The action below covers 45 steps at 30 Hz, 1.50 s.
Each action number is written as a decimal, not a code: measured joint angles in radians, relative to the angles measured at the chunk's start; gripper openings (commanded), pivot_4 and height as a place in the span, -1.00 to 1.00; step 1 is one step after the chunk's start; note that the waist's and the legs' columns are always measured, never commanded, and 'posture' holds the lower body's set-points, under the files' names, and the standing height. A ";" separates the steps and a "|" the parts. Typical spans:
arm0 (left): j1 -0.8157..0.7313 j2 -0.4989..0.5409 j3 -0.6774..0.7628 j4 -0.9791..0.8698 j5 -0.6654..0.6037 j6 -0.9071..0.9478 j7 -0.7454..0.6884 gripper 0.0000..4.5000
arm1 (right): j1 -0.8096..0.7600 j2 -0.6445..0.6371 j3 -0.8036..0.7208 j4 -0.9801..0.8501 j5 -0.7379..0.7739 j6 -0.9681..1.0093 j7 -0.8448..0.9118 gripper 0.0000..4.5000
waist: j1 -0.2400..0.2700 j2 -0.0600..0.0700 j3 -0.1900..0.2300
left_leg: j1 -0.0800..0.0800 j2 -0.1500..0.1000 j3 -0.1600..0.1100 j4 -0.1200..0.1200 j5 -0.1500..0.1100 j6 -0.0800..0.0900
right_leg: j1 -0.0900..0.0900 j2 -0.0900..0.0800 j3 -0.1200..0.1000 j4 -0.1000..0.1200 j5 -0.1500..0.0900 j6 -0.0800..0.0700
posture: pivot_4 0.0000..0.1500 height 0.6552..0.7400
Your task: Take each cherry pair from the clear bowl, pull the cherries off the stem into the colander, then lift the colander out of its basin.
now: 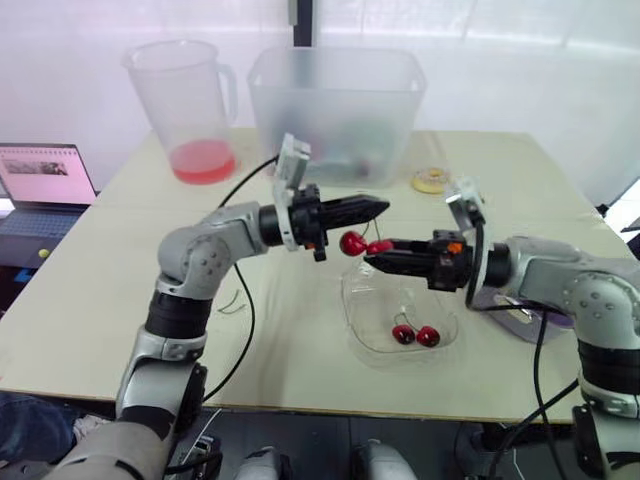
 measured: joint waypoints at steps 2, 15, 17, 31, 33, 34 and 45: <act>-0.003 -0.006 0.018 0.000 -0.003 -0.015 0.009 -1.00 | 0.013 -0.028 0.021 0.000 -0.011 0.014 0.011 -0.63 | 0.001 0.000 0.000 | 0.000 0.001 -0.001 0.000 0.000 0.000 | 0.000 0.000 -0.001 0.000 0.000 0.000 | 1.00 0.37; -0.024 0.011 0.076 -0.002 -0.008 -0.038 0.016 -1.00 | 0.065 -0.045 0.050 0.015 -0.038 0.038 0.029 -0.63 | 0.005 0.000 0.000 | 0.000 0.000 -0.005 0.000 0.000 0.000 | 0.003 0.000 -0.005 -0.002 0.000 0.000 | 1.00 0.37; -0.023 0.011 0.076 -0.002 -0.008 -0.038 0.017 -1.00 | 0.064 -0.072 0.028 0.015 -0.036 0.038 0.030 -0.63 | 0.005 0.000 0.000 | 0.000 0.000 -0.005 0.000 0.000 0.000 | 0.003 -0.001 -0.006 -0.003 0.000 0.000 | 1.00 0.37; 0.015 -0.003 0.079 -0.046 -0.009 -0.038 0.057 -1.00 | 0.121 -0.571 -0.005 0.359 -0.475 -0.283 0.192 -0.63 | 0.003 0.000 0.000 | 0.000 -0.001 -0.006 -0.001 0.000 0.000 | 0.005 -0.003 -0.007 -0.005 0.000 0.000 | 1.00 0.37; 0.019 -0.008 0.079 -0.057 -0.009 -0.038 0.066 -1.00 | 0.127 -0.565 0.041 0.421 -0.549 -0.338 0.188 -0.63 | 0.002 0.001 0.000 | 0.000 -0.001 -0.006 -0.001 0.000 0.000 | 0.005 -0.002 -0.007 -0.005 0.000 0.000 | 1.00 0.37; 0.020 -0.007 0.079 -0.062 -0.009 -0.038 0.067 -1.00 | 0.127 -0.560 0.056 0.440 -0.574 -0.355 0.186 -0.63 | 0.002 0.001 0.000 | 0.001 -0.001 -0.006 -0.001 0.000 -0.001 | 0.005 -0.002 -0.007 -0.005 0.000 0.000 | 1.00 0.37; 0.059 -0.003 0.080 -0.106 -0.010 -0.037 0.108 -1.00 | 0.103 -0.427 0.133 0.608 -0.746 -0.497 0.186 0.87 | 0.007 0.002 0.000 | 0.001 -0.001 -0.006 0.000 0.001 -0.002 | 0.005 0.000 -0.008 -0.004 0.000 0.000 | 1.00 0.37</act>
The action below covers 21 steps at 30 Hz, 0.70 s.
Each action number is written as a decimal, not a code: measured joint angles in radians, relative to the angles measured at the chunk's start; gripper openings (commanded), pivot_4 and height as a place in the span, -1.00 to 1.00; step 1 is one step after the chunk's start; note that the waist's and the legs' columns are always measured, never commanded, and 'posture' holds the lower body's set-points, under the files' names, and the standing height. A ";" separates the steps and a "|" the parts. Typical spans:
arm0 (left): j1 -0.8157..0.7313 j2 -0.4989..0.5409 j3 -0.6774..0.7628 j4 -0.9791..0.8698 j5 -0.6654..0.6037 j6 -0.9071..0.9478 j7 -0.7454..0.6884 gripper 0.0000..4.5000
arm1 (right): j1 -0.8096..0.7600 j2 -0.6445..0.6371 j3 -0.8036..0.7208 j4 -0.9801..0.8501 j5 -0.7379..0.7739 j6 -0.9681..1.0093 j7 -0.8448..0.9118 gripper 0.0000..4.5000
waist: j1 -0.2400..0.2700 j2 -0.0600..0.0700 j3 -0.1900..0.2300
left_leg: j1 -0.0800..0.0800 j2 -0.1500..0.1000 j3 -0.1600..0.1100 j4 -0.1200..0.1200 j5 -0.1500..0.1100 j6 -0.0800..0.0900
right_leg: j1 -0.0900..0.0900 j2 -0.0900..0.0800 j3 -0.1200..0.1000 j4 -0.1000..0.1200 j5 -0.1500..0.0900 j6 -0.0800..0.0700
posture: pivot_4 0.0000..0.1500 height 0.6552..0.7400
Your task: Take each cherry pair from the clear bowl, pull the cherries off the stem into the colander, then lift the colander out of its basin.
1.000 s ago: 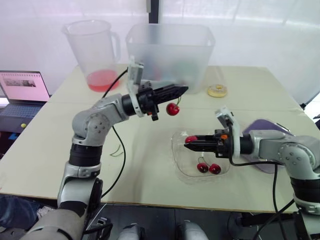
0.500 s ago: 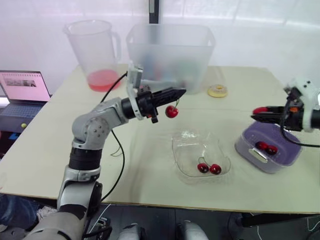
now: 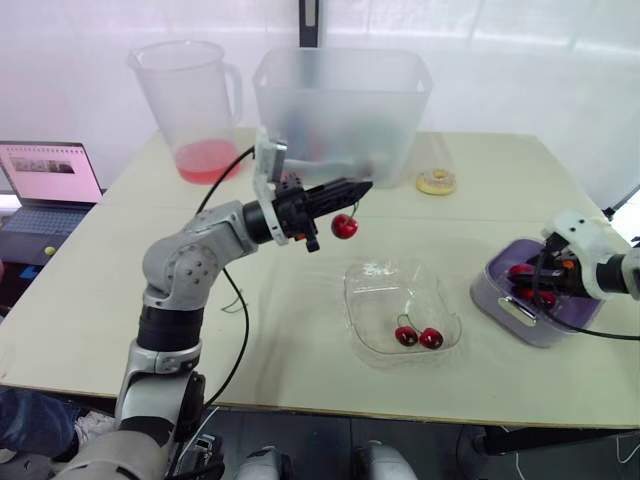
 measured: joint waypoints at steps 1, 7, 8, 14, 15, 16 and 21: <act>0.000 0.000 0.000 -0.001 0.000 0.000 0.001 -1.00 | -0.006 0.001 0.000 0.006 -0.004 -0.002 0.002 0.97 | 0.000 0.000 0.000 | 0.000 0.000 0.000 0.000 0.000 0.000 | 0.000 0.000 0.000 0.000 0.000 0.000 | 1.00 0.37; 0.000 -0.004 0.002 -0.007 -0.006 0.000 0.007 -1.00 | -0.048 -0.038 -0.013 -0.065 -0.007 0.036 0.052 0.97 | -0.003 0.001 0.000 | 0.000 0.000 0.000 0.000 0.000 0.000 | 0.000 0.000 0.000 0.000 0.000 0.000 | 1.00 0.37; -0.001 -0.006 0.005 -0.007 -0.016 0.002 0.010 -1.00 | -0.071 -0.052 -0.017 -0.091 0.003 0.058 0.067 0.97 | -0.003 0.002 0.001 | 0.000 0.000 0.000 0.000 0.000 0.000 | 0.000 0.000 0.000 0.000 0.000 0.000 | 1.00 0.37; -0.021 -0.017 0.050 -0.007 -0.111 0.034 0.019 -1.00 | -0.207 -0.043 -0.166 -0.213 0.208 0.174 0.197 0.97 | -0.004 0.002 0.001 | 0.000 0.001 -0.001 0.000 0.000 0.000 | 0.000 0.000 0.000 0.000 0.000 0.000 | 1.00 0.37; -0.024 -0.017 0.061 -0.009 -0.141 0.047 0.019 -1.00 | -0.222 -0.018 -0.191 -0.239 0.262 0.217 0.208 0.97 | -0.005 0.002 0.001 | 0.000 0.001 -0.002 0.000 0.000 0.000 | 0.001 0.000 0.000 0.000 0.000 0.000 | 1.00 0.37; -0.024 -0.017 0.070 -0.014 -0.168 0.059 0.019 -1.00 | -0.236 0.021 -0.211 -0.274 0.319 0.262 0.208 0.97 | -0.006 0.002 0.001 | 0.000 0.002 -0.003 0.000 0.000 0.000 | 0.001 0.000 0.000 0.000 0.000 0.000 | 1.00 0.37; -0.036 -0.016 0.077 -0.027 -0.224 0.098 0.026 -1.00 | -0.255 0.272 -0.187 -0.449 0.480 0.374 0.094 0.97 | -0.003 0.002 0.001 | 0.000 0.001 -0.004 0.000 0.001 -0.002 | 0.001 -0.001 0.000 0.001 0.000 0.000 | 1.00 0.37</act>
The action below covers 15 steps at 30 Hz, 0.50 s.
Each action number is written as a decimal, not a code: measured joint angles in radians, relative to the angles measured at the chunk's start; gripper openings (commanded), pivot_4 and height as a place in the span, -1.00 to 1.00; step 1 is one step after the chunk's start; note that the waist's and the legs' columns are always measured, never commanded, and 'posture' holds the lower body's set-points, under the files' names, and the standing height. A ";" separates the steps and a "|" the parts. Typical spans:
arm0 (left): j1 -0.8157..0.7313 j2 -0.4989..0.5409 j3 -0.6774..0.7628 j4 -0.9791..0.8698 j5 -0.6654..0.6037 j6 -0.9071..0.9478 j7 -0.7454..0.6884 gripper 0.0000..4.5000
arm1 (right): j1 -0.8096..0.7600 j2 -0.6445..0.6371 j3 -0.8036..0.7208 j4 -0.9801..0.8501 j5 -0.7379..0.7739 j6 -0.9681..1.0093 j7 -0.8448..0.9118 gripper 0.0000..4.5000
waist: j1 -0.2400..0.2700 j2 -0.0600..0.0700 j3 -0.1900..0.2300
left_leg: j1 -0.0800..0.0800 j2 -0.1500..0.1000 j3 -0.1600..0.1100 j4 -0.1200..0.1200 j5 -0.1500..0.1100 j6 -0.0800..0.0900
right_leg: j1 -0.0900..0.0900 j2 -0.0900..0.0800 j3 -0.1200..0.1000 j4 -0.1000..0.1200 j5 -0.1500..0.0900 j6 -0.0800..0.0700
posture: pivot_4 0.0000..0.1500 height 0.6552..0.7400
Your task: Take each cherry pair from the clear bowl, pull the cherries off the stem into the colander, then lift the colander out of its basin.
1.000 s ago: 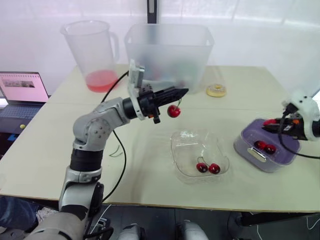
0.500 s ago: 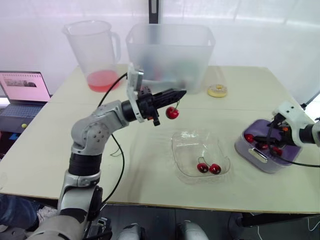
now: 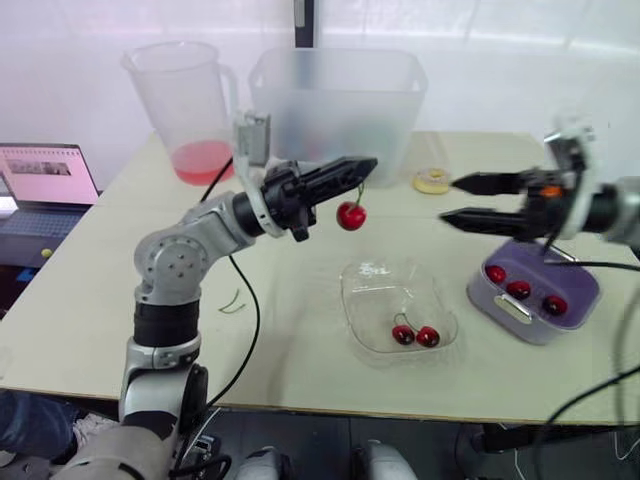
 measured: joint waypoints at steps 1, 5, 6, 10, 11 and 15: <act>0.000 0.003 0.000 -0.001 -0.005 0.006 0.003 -1.00 | 0.000 0.045 0.007 -0.023 0.020 0.013 -0.029 0.97 | 0.002 0.000 0.000 | 0.000 0.000 0.000 0.000 0.000 0.000 | 0.000 0.000 0.000 0.000 0.000 0.000 | 1.00 0.37; -0.003 0.013 0.000 -0.001 -0.013 0.018 0.011 -1.00 | -0.001 0.197 0.025 -0.105 0.124 0.058 -0.114 0.97 | 0.004 0.000 0.000 | -0.001 -0.002 -0.001 0.000 0.000 0.000 | 0.000 -0.002 -0.001 -0.001 0.000 0.000 | 1.00 0.37; -0.005 0.016 0.000 -0.001 -0.013 0.019 0.011 -1.00 | -0.001 0.219 0.030 -0.123 0.146 0.064 -0.126 0.97 | 0.005 0.000 0.000 | -0.001 -0.002 -0.001 0.000 0.000 0.000 | 0.000 -0.002 -0.001 0.000 0.000 0.000 | 1.00 0.37; -0.010 0.023 -0.001 -0.001 -0.013 0.020 0.012 -1.00 | -0.026 0.275 0.045 -0.139 0.172 0.065 -0.185 0.97 | 0.002 0.000 0.000 | -0.001 -0.003 -0.001 0.000 0.000 0.000 | 0.000 -0.003 -0.002 0.000 0.000 0.000 | 1.00 0.37; -0.012 0.023 -0.001 -0.001 -0.013 0.020 0.013 -1.00 | -0.032 0.295 0.047 -0.139 0.179 0.064 -0.197 0.97 | 0.000 0.000 0.000 | -0.001 -0.003 -0.001 0.000 0.000 0.000 | 0.000 -0.003 -0.002 0.000 0.000 0.000 | 1.00 0.37; -0.018 0.022 -0.010 -0.001 -0.013 0.019 0.017 -1.00 | -0.035 0.330 0.060 -0.137 0.199 0.063 -0.233 0.74 | -0.001 0.000 0.000 | -0.001 -0.003 -0.002 0.000 0.000 0.000 | 0.000 -0.003 -0.002 0.000 0.000 0.000 | 1.00 0.37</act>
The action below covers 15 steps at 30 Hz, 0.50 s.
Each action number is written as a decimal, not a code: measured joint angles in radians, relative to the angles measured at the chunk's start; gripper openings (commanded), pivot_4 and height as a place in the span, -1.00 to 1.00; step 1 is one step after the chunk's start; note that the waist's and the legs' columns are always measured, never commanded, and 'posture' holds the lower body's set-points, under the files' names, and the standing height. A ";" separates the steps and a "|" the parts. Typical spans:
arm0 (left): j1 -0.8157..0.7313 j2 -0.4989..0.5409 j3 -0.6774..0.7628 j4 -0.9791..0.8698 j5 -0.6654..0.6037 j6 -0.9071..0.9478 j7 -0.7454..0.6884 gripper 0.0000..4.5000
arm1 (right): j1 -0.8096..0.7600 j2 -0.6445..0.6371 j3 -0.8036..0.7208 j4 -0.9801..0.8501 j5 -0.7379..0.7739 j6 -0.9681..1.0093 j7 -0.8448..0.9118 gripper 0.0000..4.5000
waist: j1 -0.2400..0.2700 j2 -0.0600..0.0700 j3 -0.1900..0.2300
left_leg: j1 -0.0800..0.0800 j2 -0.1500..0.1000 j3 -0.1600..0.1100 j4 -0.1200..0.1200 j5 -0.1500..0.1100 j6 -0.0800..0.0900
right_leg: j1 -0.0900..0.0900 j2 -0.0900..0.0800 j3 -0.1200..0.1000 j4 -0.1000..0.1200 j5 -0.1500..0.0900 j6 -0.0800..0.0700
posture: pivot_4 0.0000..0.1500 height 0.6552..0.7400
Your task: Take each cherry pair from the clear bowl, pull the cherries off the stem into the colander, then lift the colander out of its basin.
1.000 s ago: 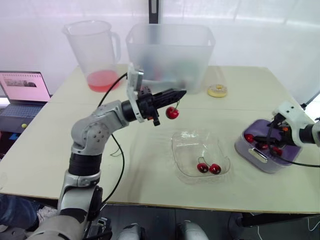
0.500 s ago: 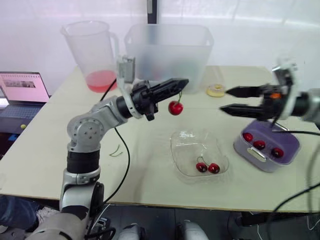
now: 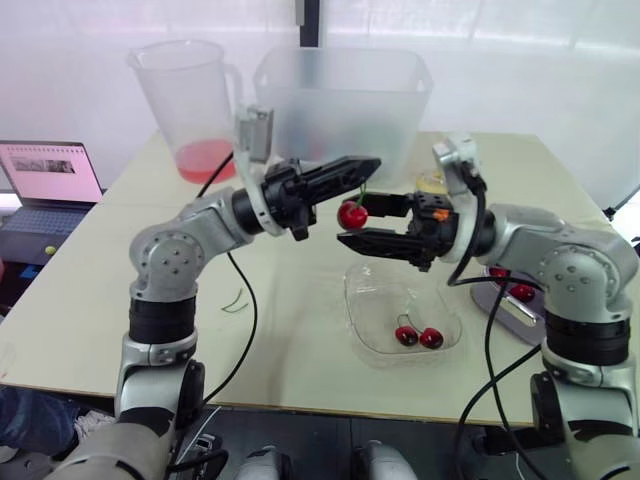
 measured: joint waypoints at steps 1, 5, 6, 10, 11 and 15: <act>0.000 0.000 -0.001 0.000 0.000 -0.001 0.002 -1.00 | 0.000 0.002 0.004 0.000 -0.001 -0.001 -0.004 0.60 | 0.000 0.000 0.000 | 0.000 0.000 0.000 0.000 0.000 0.000 | 0.000 0.000 0.000 0.000 0.000 0.000 | 1.00 0.37; 0.000 0.000 -0.001 -0.001 0.000 -0.002 0.003 -1.00 | 0.000 0.002 0.013 0.001 -0.002 -0.013 -0.013 0.40 | -0.001 0.000 0.000 | 0.000 0.000 0.000 0.000 0.000 0.000 | 0.000 0.000 0.000 0.000 0.000 0.000 | 1.00 0.37; 0.000 0.000 -0.001 -0.001 0.000 -0.002 0.003 -1.00 | 0.000 0.002 0.014 0.001 -0.002 -0.014 -0.015 0.40 | -0.001 0.000 0.000 | 0.000 0.000 0.000 0.000 0.000 0.000 | 0.000 0.000 0.000 0.000 0.000 0.000 | 1.00 0.37; 0.000 0.001 -0.012 -0.001 0.001 -0.003 0.003 -1.00 | 0.000 0.002 0.018 0.006 -0.001 -0.016 -0.022 0.29 | 0.000 0.000 0.000 | 0.000 0.000 0.000 0.000 0.000 0.000 | 0.000 0.000 0.000 0.000 0.000 0.000 | 1.00 0.37; 0.000 0.001 -0.013 -0.001 0.003 -0.004 0.002 -1.00 | 0.000 0.002 0.018 0.010 0.000 -0.016 -0.024 0.18 | -0.001 0.000 0.000 | 0.000 0.000 0.000 0.000 0.000 0.000 | 0.000 0.000 0.000 0.000 0.000 0.000 | 1.00 0.37; 0.000 0.010 -0.020 -0.001 0.020 -0.009 0.002 -1.00 | -0.005 0.001 0.018 0.021 0.000 -0.016 -0.025 -0.37 | -0.001 0.000 0.000 | 0.000 0.000 0.000 0.000 0.000 0.000 | 0.000 0.000 0.000 0.000 0.000 0.000 | 1.00 0.37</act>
